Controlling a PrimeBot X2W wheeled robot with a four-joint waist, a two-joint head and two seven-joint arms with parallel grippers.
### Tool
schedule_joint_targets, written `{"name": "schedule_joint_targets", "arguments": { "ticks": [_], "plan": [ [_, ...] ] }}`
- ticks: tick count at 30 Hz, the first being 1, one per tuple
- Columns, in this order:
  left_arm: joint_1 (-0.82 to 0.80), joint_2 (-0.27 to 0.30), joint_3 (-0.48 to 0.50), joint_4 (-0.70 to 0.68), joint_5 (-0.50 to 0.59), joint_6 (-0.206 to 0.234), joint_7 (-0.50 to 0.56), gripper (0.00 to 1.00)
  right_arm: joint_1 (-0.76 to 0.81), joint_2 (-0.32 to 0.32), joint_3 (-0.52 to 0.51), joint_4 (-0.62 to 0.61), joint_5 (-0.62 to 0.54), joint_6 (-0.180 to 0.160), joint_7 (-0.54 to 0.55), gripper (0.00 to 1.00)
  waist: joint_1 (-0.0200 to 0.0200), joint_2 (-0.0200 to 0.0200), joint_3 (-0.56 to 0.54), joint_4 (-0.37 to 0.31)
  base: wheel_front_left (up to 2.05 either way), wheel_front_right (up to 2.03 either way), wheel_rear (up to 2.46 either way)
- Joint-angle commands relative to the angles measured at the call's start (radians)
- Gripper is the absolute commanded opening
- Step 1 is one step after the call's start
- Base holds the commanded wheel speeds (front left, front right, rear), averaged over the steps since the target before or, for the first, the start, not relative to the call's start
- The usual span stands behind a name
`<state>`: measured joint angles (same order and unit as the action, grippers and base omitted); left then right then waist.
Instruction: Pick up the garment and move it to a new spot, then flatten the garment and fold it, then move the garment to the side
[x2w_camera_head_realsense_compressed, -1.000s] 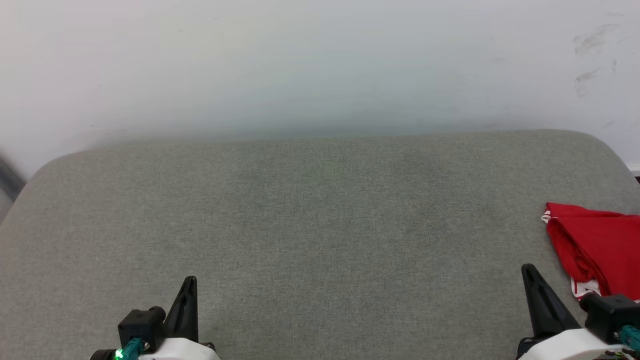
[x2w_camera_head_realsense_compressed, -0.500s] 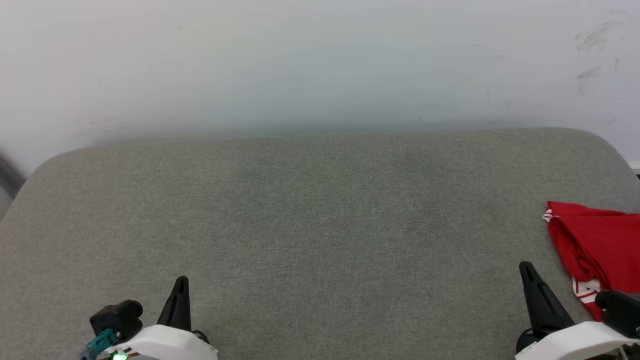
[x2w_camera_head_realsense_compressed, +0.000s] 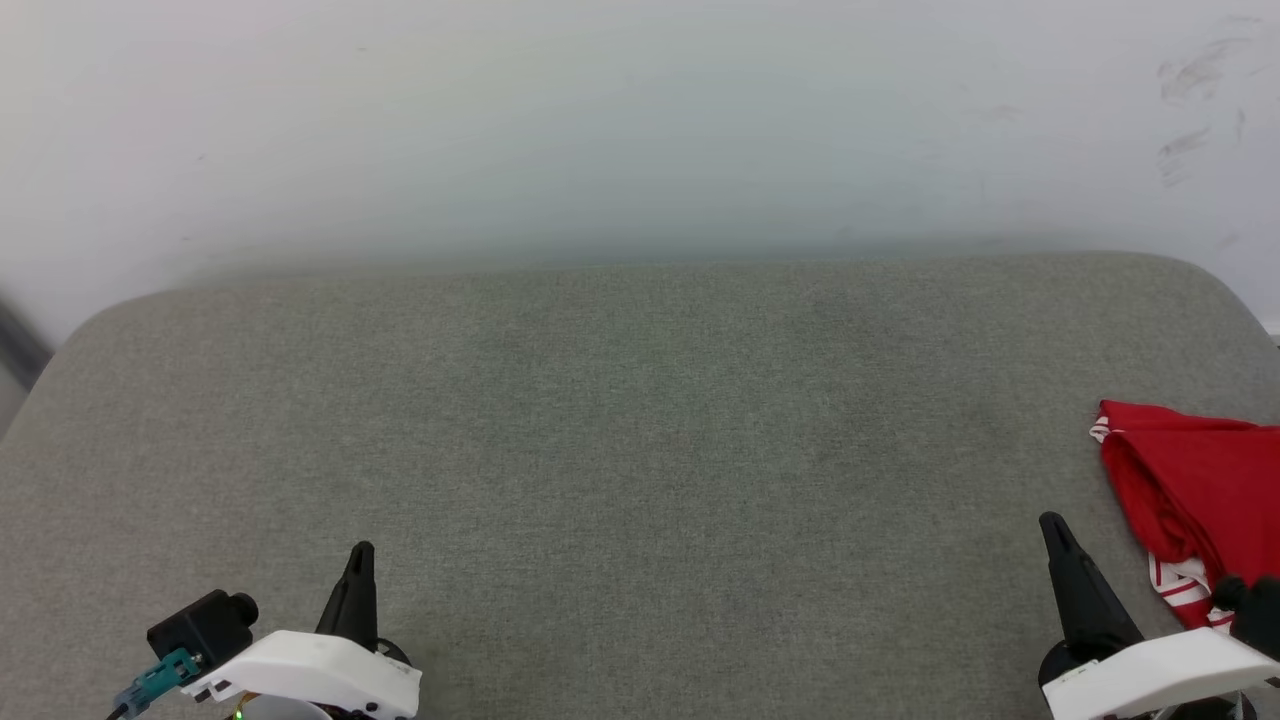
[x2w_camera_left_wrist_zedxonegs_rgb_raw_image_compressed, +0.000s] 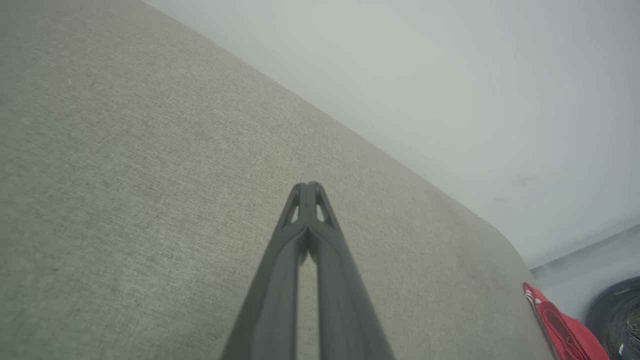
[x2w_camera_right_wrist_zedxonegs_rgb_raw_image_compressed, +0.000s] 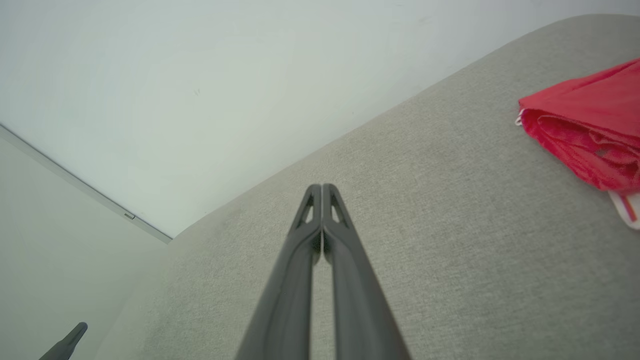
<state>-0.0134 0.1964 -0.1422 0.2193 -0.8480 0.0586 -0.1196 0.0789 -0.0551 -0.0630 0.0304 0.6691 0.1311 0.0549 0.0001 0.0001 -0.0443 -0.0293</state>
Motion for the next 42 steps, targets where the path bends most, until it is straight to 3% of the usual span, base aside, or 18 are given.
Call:
{"name": "schedule_joint_targets", "arguments": {
  "ticks": [1,42],
  "plan": [
    [-0.033,-0.002,0.018,-0.01,-0.032,-0.011,0.009,0.0,-0.038,-0.007,-0.003,-0.004,0.042,0.0,0.003,0.0,0.0,-0.0001,0.001,0.001,0.0,0.0,0.0],
    [-0.071,-0.079,0.147,0.008,-0.427,-0.108,0.13,0.0,-0.122,-0.008,-0.021,0.114,0.534,0.0,0.027,0.0,-0.0001,-0.0001,0.021,0.013,0.0,0.0,0.0]
  ]
}}
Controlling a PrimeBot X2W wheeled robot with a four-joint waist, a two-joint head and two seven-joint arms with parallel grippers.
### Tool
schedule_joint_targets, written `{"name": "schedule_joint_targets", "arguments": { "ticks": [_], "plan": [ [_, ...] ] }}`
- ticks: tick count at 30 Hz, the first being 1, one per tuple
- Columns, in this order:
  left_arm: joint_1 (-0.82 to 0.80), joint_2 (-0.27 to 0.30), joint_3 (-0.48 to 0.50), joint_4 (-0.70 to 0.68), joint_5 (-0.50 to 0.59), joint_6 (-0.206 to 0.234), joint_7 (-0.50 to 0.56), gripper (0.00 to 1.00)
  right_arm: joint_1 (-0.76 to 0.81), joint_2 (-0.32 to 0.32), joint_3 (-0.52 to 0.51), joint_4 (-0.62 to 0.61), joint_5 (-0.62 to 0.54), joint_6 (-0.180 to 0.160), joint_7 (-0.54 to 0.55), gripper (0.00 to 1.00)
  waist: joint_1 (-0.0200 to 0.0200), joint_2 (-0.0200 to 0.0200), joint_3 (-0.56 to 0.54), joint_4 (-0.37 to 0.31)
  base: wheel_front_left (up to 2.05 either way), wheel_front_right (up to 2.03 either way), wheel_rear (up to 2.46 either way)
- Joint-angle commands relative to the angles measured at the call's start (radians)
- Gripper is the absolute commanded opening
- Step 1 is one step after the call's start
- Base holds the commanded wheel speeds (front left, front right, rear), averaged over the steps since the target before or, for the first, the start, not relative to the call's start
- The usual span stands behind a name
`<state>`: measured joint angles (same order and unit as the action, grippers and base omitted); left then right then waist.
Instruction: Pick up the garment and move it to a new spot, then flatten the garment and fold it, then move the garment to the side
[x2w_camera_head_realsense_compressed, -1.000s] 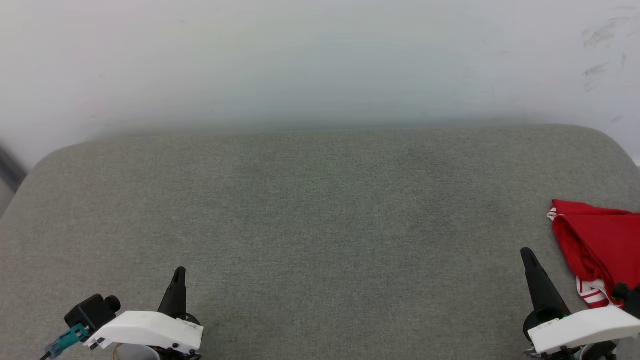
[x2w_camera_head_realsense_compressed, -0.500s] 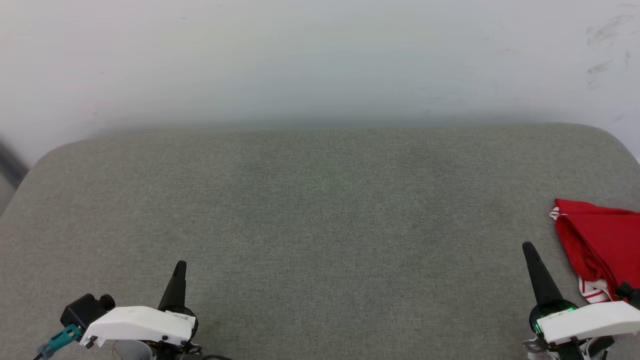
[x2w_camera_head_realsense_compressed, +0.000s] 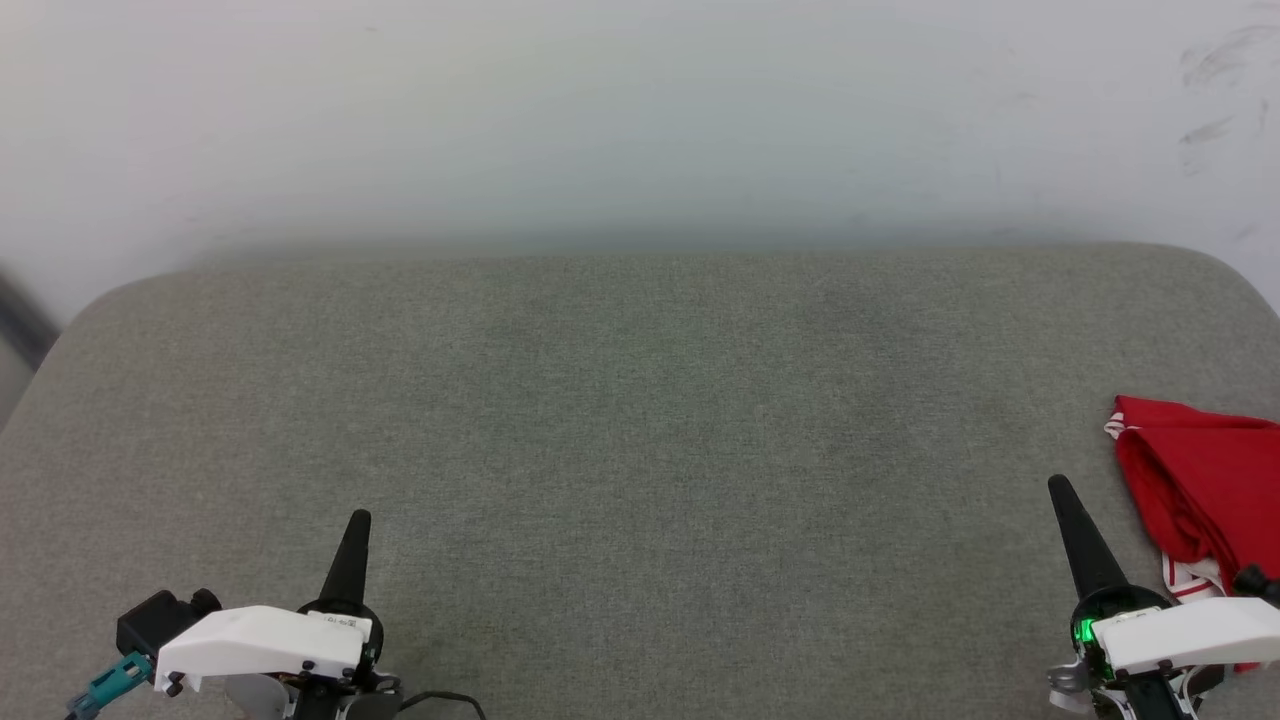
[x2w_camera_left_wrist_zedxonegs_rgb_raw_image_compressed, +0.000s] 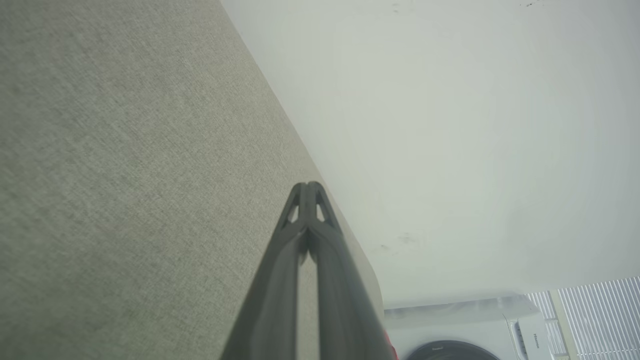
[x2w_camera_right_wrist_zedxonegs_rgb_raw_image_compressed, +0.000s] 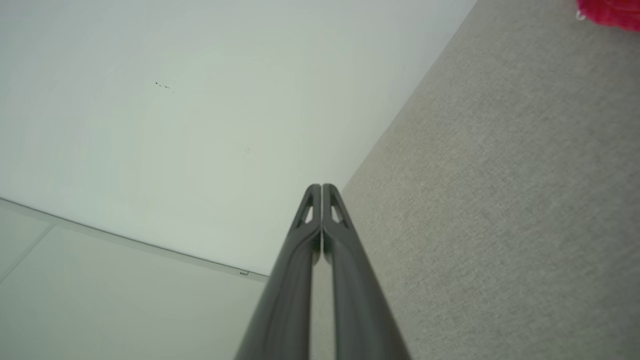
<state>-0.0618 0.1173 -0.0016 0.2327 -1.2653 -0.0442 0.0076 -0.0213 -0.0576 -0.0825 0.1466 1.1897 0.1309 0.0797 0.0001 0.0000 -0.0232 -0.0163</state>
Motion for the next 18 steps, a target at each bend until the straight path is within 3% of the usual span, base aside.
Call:
{"name": "schedule_joint_targets", "arguments": {
  "ticks": [1,18],
  "plan": [
    [-0.024,-0.002,0.009,-0.005,-0.018,-0.009,0.006,0.0,-0.024,-0.005,-0.002,0.0,0.023,0.0,0.003,0.0,-0.0001,0.0,0.001,0.0,0.0,0.0,0.0],
    [-0.035,-0.027,0.051,0.002,-0.146,-0.04,0.044,0.0,-0.05,-0.004,-0.01,0.038,0.181,0.0,0.012,0.0,-0.0001,0.0,0.009,0.006,0.0,0.0,0.0]
  ]
}}
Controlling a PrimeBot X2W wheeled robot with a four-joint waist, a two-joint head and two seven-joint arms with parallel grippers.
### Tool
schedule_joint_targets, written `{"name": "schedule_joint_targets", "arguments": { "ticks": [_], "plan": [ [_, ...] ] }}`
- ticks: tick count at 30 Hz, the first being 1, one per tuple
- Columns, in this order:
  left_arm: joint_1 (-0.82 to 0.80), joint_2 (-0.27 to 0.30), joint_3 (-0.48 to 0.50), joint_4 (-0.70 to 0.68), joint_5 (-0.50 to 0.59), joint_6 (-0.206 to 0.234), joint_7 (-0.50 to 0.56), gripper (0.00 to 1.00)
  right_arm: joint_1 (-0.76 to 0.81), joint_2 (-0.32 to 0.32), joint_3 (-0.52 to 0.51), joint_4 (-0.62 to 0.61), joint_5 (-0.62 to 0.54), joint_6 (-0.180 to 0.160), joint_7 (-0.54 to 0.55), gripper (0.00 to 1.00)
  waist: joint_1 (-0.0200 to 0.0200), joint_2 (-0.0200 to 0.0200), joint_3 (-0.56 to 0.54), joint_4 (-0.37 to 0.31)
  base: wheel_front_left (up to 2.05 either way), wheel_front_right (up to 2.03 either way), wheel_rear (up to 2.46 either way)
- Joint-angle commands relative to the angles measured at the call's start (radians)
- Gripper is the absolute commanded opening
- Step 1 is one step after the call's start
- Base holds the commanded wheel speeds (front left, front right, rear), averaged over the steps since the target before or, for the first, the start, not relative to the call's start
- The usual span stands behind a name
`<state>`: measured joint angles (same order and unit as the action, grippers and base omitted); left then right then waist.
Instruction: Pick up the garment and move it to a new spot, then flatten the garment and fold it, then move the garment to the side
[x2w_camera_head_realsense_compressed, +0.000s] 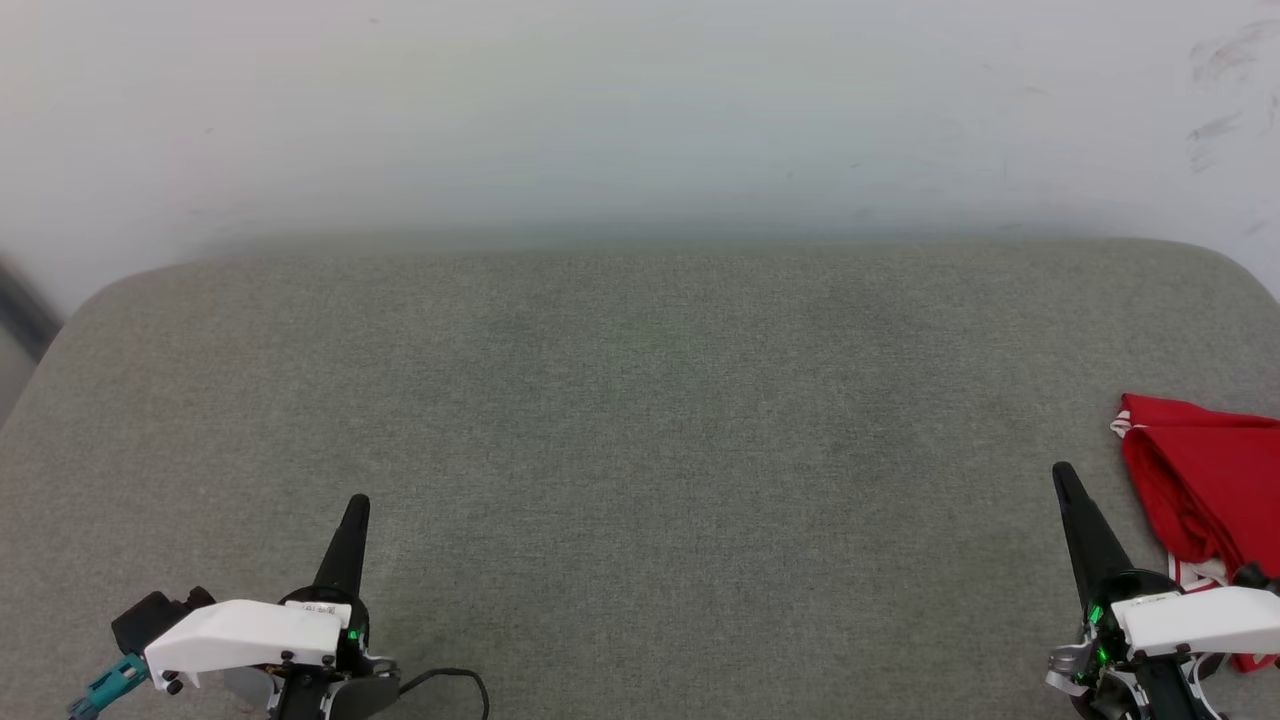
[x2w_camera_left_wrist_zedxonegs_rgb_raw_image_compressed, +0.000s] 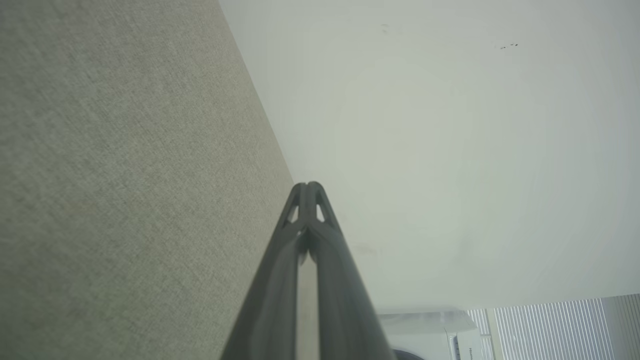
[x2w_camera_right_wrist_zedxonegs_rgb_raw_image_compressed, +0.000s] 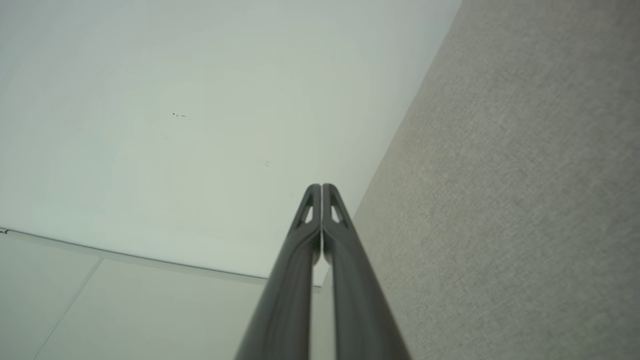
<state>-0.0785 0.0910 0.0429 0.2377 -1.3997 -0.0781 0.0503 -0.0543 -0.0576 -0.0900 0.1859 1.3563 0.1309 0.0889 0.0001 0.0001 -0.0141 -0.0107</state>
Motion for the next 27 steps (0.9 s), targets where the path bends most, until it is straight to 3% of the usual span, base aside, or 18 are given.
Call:
{"name": "schedule_joint_targets", "arguments": {
  "ticks": [1,27],
  "plan": [
    [-0.018,-0.002,0.009,-0.002,-0.018,-0.008,0.004,0.0,-0.018,-0.004,-0.003,0.001,0.023,0.0,0.004,0.0,-0.0001,-0.0001,0.001,0.0,0.0,0.0,0.0],
    [-0.032,-0.035,0.063,0.006,-0.181,-0.048,0.055,0.0,-0.055,0.0,-0.013,0.051,0.224,0.0,0.015,0.0,-0.0001,-0.0001,0.014,0.009,0.0,0.0,0.0]
  ]
}}
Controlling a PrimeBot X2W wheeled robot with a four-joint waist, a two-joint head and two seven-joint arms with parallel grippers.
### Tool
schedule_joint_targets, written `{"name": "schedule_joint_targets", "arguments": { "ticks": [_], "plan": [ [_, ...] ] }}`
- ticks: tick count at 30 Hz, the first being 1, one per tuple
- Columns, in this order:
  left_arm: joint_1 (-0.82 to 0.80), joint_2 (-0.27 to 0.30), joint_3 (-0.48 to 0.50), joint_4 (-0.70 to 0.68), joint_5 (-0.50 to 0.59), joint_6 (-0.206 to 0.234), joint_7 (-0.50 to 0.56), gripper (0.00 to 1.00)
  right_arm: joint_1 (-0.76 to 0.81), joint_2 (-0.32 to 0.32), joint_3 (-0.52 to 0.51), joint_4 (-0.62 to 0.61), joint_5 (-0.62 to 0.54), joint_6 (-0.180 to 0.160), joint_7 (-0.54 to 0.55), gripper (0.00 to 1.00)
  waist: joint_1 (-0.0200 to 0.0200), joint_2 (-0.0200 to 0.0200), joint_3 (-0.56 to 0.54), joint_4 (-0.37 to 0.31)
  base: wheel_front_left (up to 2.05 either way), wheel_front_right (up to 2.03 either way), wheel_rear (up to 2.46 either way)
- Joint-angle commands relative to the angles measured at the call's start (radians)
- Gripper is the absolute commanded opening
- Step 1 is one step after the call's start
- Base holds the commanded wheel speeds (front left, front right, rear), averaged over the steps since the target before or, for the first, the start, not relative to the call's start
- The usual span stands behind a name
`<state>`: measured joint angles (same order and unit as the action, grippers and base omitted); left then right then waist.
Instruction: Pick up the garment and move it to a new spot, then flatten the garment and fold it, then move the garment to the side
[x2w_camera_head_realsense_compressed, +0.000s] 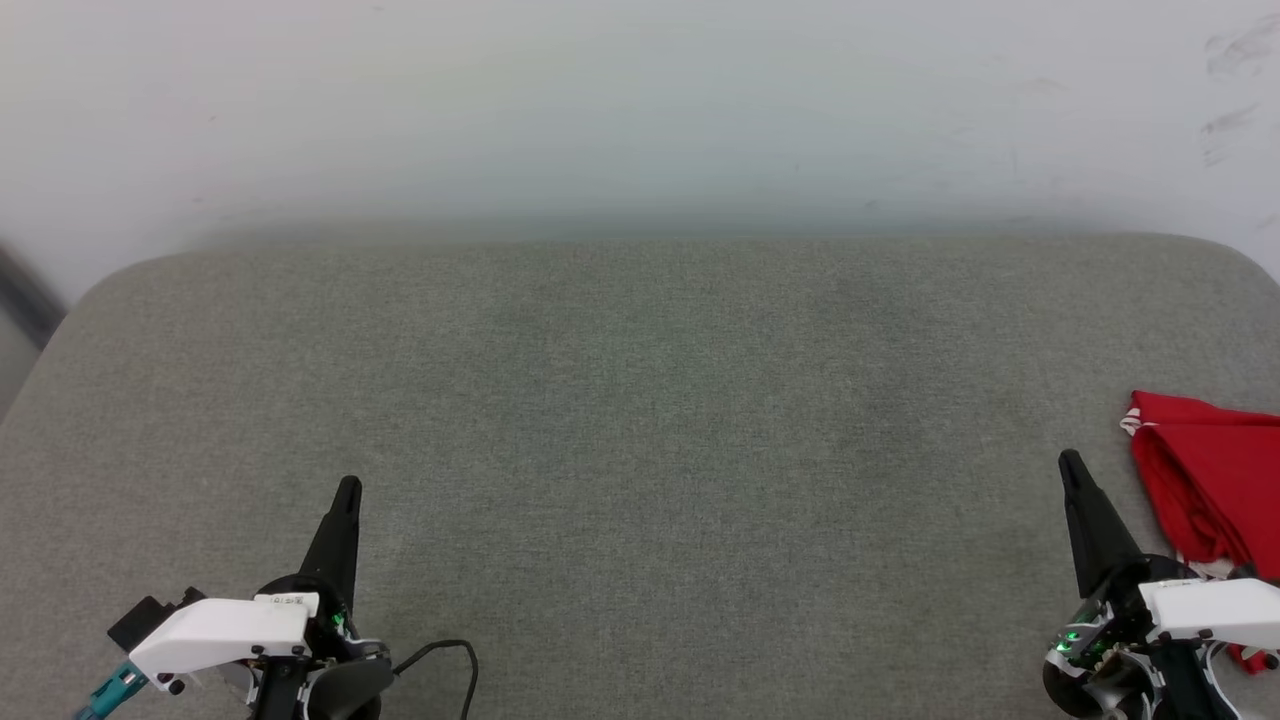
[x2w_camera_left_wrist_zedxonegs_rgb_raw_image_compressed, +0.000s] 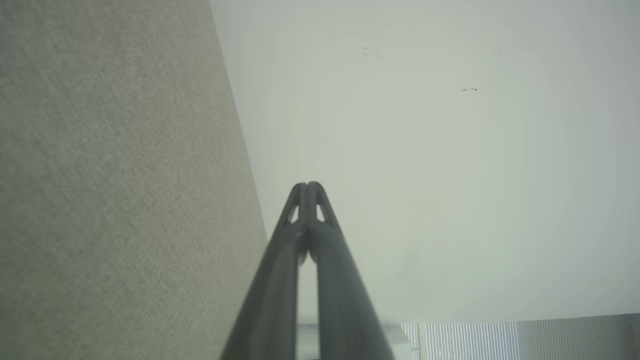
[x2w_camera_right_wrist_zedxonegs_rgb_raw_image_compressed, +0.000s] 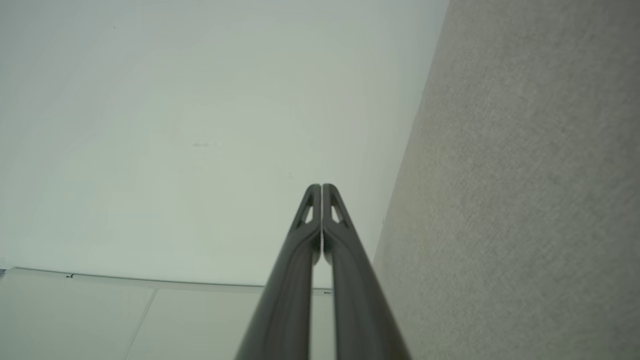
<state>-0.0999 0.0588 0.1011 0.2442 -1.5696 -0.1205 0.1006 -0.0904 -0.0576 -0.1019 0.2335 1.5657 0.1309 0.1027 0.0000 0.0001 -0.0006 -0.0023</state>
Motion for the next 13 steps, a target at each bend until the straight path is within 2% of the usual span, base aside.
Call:
{"name": "schedule_joint_targets", "arguments": {
  "ticks": [1,13],
  "plan": [
    [-0.011,-0.004,0.007,0.0,-0.017,-0.006,0.007,0.0,-0.018,0.0,-0.002,0.005,0.022,0.0,0.002,0.0,0.0,-0.0001,0.001,0.001,0.0,0.0,0.0],
    [-0.013,-0.01,0.017,0.002,-0.044,-0.014,0.017,0.0,-0.024,0.001,-0.004,0.014,0.054,0.0,0.005,0.0,0.0,-0.0001,0.004,0.002,0.0,0.0,0.0]
  ]
}}
